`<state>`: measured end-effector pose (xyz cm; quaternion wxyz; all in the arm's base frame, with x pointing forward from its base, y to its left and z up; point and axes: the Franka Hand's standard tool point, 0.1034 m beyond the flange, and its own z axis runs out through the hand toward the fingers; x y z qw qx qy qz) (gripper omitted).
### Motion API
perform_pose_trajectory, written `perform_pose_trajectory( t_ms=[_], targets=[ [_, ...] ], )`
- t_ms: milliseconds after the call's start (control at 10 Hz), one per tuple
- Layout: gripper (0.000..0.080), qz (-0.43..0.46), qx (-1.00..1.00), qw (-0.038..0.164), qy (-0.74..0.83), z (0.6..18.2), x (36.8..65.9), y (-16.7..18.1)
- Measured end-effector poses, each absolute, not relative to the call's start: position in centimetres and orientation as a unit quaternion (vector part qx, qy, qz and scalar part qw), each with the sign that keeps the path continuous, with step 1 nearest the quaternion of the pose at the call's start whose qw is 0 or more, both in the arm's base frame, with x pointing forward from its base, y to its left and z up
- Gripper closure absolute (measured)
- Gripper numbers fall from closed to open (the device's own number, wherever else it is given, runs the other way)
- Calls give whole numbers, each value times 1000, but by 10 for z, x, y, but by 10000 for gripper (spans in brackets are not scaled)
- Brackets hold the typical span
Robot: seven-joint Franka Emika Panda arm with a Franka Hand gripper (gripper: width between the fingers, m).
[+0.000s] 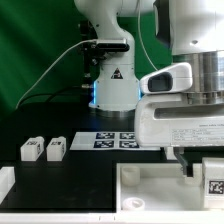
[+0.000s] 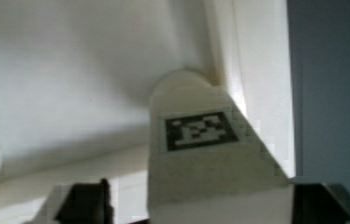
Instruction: Assemble one leg
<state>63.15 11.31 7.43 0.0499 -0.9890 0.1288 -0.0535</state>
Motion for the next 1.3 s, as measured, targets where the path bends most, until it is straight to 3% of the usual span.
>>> perform_pose_trajectory(
  t_ms=[100, 600, 1000, 1300],
  targets=[
    [510, -50, -981, 54, 179, 74, 631, 114],
    [506, -25, -877, 71, 474, 74, 631, 111],
    [505, 31, -665, 94, 740, 72, 629, 114],
    [505, 33, -660, 95, 745, 72, 629, 114]
  ],
)
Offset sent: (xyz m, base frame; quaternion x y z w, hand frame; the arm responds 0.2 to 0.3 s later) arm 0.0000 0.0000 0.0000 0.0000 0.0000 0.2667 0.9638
